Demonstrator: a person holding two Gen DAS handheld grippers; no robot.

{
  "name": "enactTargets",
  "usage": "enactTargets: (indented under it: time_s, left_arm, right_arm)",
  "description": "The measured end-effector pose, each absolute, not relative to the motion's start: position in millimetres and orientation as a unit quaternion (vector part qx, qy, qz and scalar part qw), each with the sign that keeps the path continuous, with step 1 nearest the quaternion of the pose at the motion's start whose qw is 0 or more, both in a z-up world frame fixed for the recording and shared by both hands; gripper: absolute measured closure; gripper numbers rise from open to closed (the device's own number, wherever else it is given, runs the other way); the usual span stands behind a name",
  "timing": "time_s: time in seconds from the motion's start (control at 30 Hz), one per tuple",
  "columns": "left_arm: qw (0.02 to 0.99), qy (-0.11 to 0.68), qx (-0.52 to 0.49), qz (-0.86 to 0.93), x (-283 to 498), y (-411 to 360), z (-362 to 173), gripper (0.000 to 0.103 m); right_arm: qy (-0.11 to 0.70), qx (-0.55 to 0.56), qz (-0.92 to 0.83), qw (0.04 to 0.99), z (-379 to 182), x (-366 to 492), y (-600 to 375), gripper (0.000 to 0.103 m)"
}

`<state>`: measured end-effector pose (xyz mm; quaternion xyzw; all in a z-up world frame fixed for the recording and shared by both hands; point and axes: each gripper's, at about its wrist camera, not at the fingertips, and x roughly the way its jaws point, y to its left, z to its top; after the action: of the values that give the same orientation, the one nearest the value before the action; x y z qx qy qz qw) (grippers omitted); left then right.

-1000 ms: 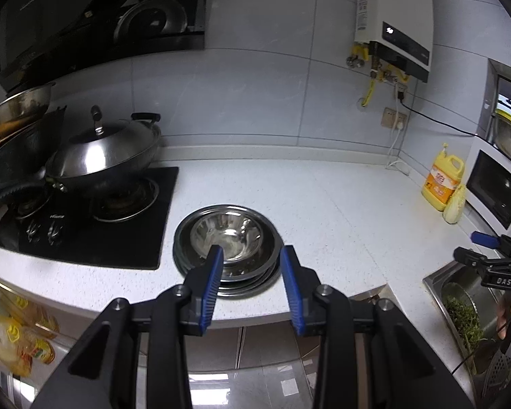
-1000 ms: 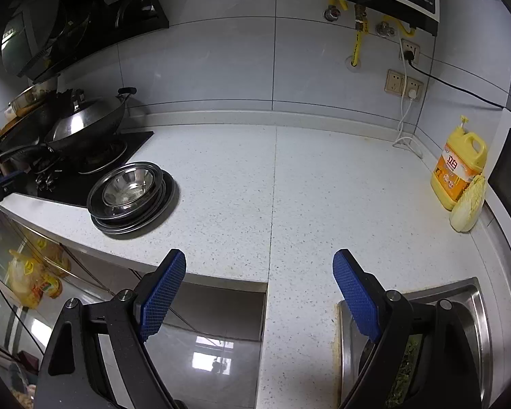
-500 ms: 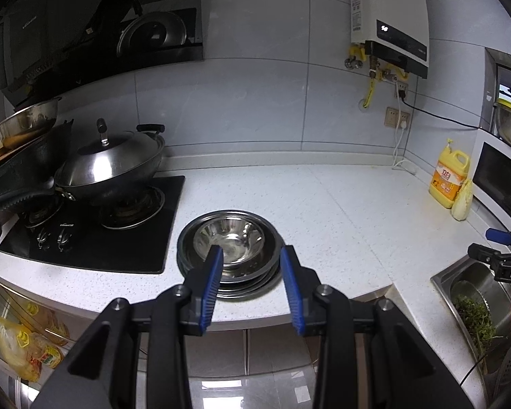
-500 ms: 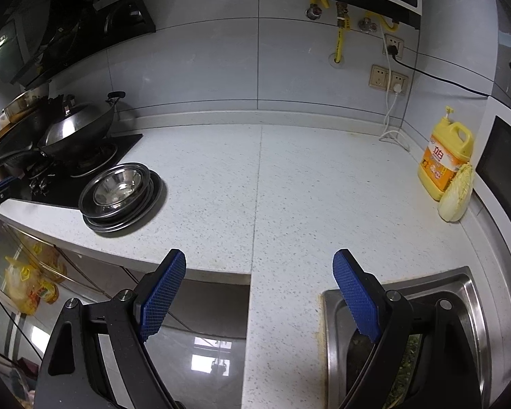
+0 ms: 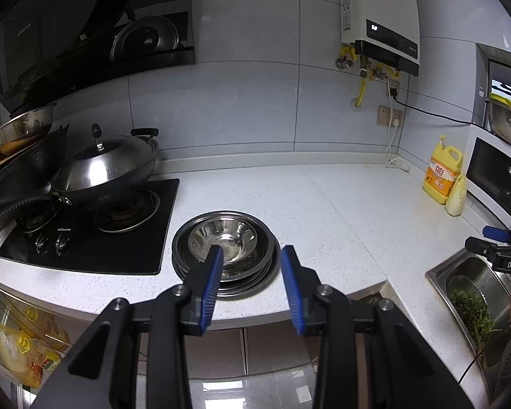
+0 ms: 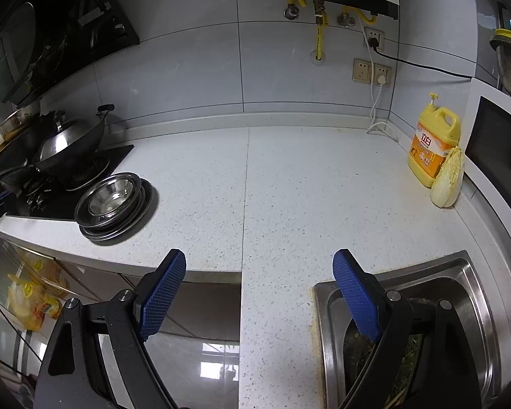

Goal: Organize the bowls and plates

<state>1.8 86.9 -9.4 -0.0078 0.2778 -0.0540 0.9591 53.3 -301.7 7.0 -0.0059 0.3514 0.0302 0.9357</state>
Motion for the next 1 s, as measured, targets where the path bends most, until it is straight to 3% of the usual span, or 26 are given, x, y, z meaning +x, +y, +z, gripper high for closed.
enactTargets:
  time_s: [1.0]
  left_arm:
    - [0.956,0.287,-0.018,-0.051,-11,92,-10,0.07]
  right_arm:
    - [0.349,-0.025,0.056,0.935,8,54,-285,0.018]
